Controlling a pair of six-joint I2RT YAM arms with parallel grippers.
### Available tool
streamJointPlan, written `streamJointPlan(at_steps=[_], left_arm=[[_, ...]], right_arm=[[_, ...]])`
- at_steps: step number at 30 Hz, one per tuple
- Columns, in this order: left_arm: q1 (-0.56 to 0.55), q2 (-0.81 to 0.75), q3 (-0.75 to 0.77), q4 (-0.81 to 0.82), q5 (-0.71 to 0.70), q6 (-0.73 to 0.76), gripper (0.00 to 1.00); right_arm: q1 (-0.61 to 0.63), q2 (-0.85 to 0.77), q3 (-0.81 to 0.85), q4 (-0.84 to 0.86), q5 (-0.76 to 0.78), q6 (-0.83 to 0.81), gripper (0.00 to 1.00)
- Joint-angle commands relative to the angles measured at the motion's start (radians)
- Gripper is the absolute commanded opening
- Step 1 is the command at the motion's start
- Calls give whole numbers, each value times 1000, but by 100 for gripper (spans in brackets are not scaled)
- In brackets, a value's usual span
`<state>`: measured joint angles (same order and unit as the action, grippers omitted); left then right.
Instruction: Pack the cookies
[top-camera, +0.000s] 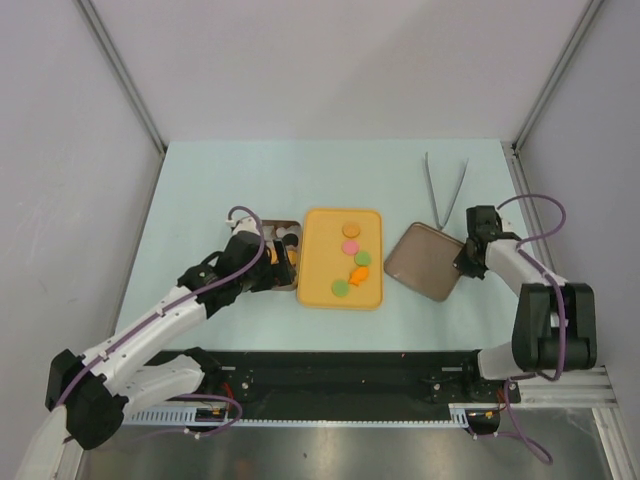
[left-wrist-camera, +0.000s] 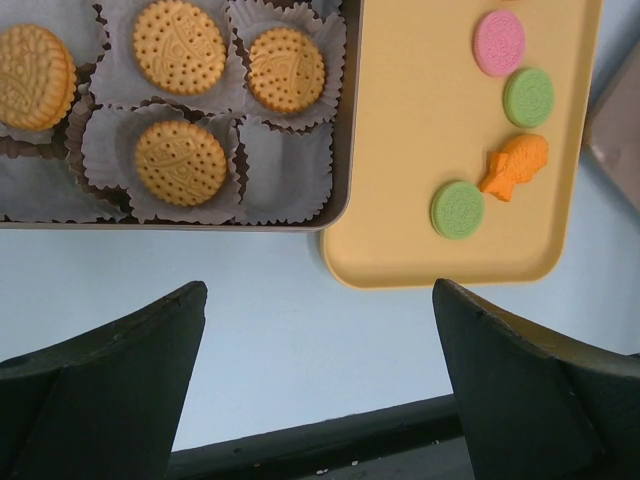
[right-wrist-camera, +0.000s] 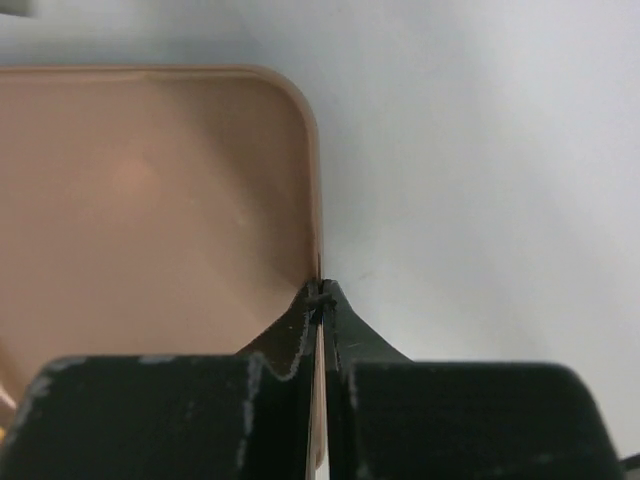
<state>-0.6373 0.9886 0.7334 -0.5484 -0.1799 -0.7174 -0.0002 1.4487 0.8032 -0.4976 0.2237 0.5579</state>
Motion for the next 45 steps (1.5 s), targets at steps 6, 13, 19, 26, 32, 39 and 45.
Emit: streamJointPlan(at_steps=[6, 13, 19, 26, 32, 39, 45], left_arm=[[-5, 44, 43, -2, -20, -10, 100], [-5, 67, 113, -18, -39, 1, 100], [-5, 99, 198, 70, 55, 104, 100], [-4, 105, 236, 194, 249, 157, 100], [-5, 33, 186, 320, 284, 156, 100], [-4, 39, 170, 369, 327, 153, 100], [-4, 48, 138, 424, 365, 150, 95]], right_arm=[[51, -289, 90, -150, -27, 23, 0], [146, -453, 99, -67, -171, 22, 0], [242, -364, 142, -9, -302, 53, 0], [405, -222, 280, -93, -227, -15, 0], [447, -195, 314, -108, -198, -46, 0], [494, -180, 329, -87, -215, -41, 0], [549, -182, 363, -76, -254, -26, 0]])
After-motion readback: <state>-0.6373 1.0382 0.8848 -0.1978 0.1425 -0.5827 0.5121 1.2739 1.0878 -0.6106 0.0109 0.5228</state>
